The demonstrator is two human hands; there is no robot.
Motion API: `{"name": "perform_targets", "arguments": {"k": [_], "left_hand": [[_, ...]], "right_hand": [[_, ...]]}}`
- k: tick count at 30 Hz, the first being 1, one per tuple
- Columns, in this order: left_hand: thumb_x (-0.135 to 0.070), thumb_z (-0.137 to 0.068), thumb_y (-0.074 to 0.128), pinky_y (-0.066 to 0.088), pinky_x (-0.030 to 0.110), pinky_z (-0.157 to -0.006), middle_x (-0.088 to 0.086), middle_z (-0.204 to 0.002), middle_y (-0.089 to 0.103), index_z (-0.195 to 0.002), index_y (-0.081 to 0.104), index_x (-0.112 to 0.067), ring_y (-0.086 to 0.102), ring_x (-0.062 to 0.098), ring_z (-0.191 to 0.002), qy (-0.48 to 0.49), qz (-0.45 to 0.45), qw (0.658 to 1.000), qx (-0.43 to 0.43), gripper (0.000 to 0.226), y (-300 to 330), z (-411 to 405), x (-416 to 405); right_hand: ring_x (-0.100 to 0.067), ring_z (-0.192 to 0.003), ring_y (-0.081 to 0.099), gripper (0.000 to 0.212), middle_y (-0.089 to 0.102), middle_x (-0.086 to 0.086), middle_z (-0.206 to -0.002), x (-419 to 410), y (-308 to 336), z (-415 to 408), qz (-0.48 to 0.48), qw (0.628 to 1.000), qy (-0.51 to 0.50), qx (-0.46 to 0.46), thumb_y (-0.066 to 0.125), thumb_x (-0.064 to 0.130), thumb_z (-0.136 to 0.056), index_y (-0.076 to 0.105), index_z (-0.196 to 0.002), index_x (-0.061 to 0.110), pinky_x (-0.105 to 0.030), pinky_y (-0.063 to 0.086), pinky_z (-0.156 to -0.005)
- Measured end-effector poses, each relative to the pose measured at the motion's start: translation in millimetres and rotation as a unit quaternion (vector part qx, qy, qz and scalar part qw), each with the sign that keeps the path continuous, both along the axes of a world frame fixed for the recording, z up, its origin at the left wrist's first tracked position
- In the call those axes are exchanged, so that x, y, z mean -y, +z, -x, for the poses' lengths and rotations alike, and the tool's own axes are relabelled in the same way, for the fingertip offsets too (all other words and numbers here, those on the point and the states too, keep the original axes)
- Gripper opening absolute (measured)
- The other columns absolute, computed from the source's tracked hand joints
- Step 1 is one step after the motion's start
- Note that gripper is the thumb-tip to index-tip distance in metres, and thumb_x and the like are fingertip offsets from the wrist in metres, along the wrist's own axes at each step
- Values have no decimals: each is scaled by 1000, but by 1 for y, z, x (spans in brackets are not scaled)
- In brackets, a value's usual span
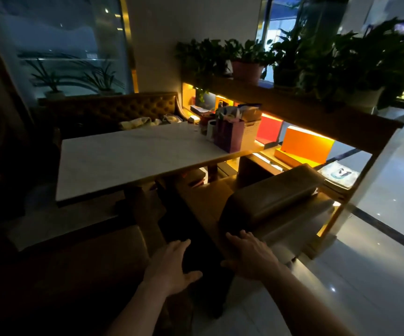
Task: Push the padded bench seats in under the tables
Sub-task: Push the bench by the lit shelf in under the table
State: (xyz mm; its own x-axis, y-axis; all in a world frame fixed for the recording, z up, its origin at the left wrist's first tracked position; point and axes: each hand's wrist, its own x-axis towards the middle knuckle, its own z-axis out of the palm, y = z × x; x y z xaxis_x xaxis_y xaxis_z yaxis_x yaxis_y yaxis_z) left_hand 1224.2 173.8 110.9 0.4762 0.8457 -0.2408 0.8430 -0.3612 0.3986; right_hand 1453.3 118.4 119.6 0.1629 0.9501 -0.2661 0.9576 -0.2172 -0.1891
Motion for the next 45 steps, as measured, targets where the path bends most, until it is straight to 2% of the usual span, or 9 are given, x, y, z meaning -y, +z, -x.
{"name": "perform_targets", "arguments": {"k": [3, 7, 11, 17, 21, 27, 34, 42, 45], "left_hand": [[-71, -78, 59, 26, 43, -116, -5, -161, 15, -153, 11, -35, 18, 19, -146, -16, 16, 1000, 6, 96, -16, -45, -25], [-70, -79, 60, 25, 43, -116, -5, -161, 15, -153, 11, -36, 17, 20, -146, -22, 58, 998, 13, 96, -39, -105, -60], [-67, -79, 62, 25, 43, -116, -5, -161, 16, -153, 13, -36, 19, 21, -145, -30, 99, 994, 28, 94, -69, -174, -95], [-64, -80, 62, 25, 41, -116, -5, -160, 16, -153, 13, -36, 20, 21, -144, -39, 145, 988, 26, 92, -111, -263, -104], [-59, -81, 64, 24, 38, -116, -5, -160, 16, -154, 13, -35, 18, 18, -145, -47, 159, 986, 15, 91, -134, -313, -98], [-57, -85, 61, 14, 39, -118, -7, -163, 3, -154, 7, -36, 5, 20, -148, 0, 118, 993, -6, 90, -161, -396, -88], [-62, -86, 57, 13, 42, -118, -9, -163, -4, -153, 1, -39, 0, 19, -148, 143, 39, 989, -22, 90, -188, -471, -85], [-65, -84, 56, 11, 40, -120, -6, -163, 1, -152, -7, -39, 3, 21, -148, 179, -24, 981, -74, 96, -217, -506, -90], [-67, -80, 58, 13, 43, -120, -5, -163, 10, -154, -2, -37, 7, 22, -149, 199, -55, 976, -76, 100, -228, -507, -87]], "right_hand": [[-31, -150, 15, 86, 13, -10, -165, -13, -10, -46, 16, 1000, -13, 2, 55, 67, -87, 13, -157, 38, -51, 23, -118], [-27, -144, 26, 86, 26, -7, -159, -39, -25, -103, 30, 999, -13, 15, 55, 68, -87, 16, -156, 37, -47, 31, -113], [-29, -148, 21, 87, 22, -8, -162, -72, -40, -166, 56, 998, -24, 18, 55, 69, -86, 16, -157, 36, -44, 29, -115], [-32, -148, 20, 88, 20, -10, -163, -98, -78, -252, 97, 995, -31, 22, 54, 71, -85, 15, -157, 36, -51, 29, -117], [-32, -150, 17, 88, 19, -11, -163, -103, -107, -299, 118, 993, -25, 12, 53, 70, -86, 15, -157, 35, -51, 26, -118], [-34, -152, 9, 89, 12, -14, -165, -125, -148, -392, 106, 994, 7, 23, 57, 66, -87, 13, -157, 33, -56, 20, -120], [-34, -152, -3, 98, 0, -15, -166, -159, -187, -498, 78, 994, 75, 29, 62, 66, -83, 5, -157, 35, -57, 13, -120], [-35, -149, -19, 115, -17, -13, -164, -183, -224, -546, 65, 991, 114, 13, 67, 68, -78, -11, -156, 35, -58, 1, -121], [-37, -146, -26, 122, -24, -12, -162, -184, -239, -553, 48, 991, 123, 22, 66, 74, -74, -22, -152, 40, -61, -5, -117]]}}
